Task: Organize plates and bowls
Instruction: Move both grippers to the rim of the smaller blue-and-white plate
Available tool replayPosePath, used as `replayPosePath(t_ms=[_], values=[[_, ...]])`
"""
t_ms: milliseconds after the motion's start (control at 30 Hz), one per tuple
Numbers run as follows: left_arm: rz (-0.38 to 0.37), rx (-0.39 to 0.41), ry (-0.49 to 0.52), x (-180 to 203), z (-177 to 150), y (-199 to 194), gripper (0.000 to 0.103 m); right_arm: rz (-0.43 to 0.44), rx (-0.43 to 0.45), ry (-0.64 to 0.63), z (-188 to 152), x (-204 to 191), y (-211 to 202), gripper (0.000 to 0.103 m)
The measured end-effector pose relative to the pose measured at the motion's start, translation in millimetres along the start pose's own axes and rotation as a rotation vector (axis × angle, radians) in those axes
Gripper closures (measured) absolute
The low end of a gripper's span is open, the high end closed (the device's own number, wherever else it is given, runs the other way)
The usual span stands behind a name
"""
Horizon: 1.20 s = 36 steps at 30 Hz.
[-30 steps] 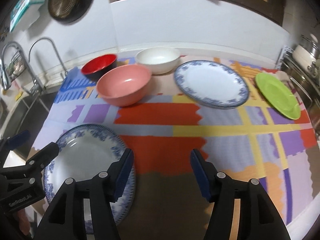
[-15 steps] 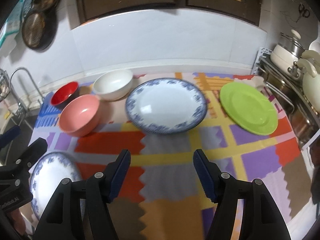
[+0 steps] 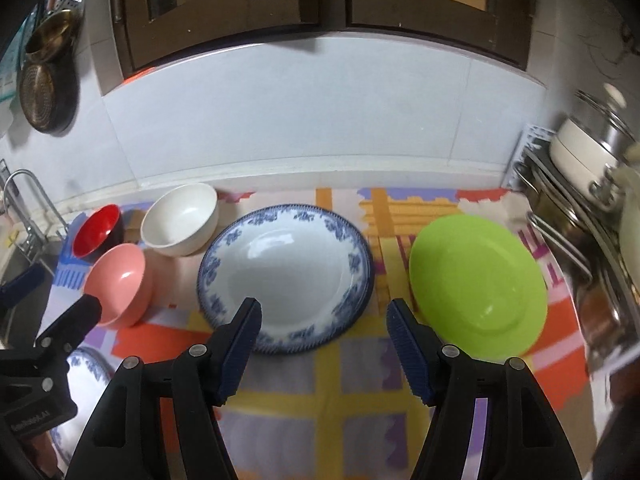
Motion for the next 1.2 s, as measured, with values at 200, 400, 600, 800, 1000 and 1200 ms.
replayPosePath(t_ms=[200, 400, 600, 800, 1000, 1200], values=[[-0.010, -0.075, -0.011, 14, 18, 35, 0.002, 0.048, -0.070, -0.039, 27, 19, 34, 0.037], [0.002, -0.152, -0.008, 24, 22, 73, 0.008, 0.084, -0.123, -0.048, 43, 33, 71, 0.037], [0.030, -0.219, -0.009, 30, 20, 103, 0.017, 0.116, -0.190, -0.075, 53, 43, 104, 0.037], [0.052, -0.279, -0.034, 28, 15, 127, 0.026, 0.151, -0.261, -0.093, 58, 48, 136, 0.038], [0.072, -0.312, -0.051, 26, 6, 144, 0.033, 0.179, -0.330, -0.096, 51, 47, 165, 0.042], [0.100, -0.332, -0.049, 25, -1, 157, 0.040, 0.170, -0.361, -0.114, 45, 48, 181, 0.044]])
Point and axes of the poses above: each gripper's, at about its wrist camera, not at the fingertips, and y roughly the way its jaws point, x to its right, z to its top, the point moved 2 cm from there along y, roughly the way its jaws point, and after that the axes turned 10 degrees about -y, right-handed, at the moved point
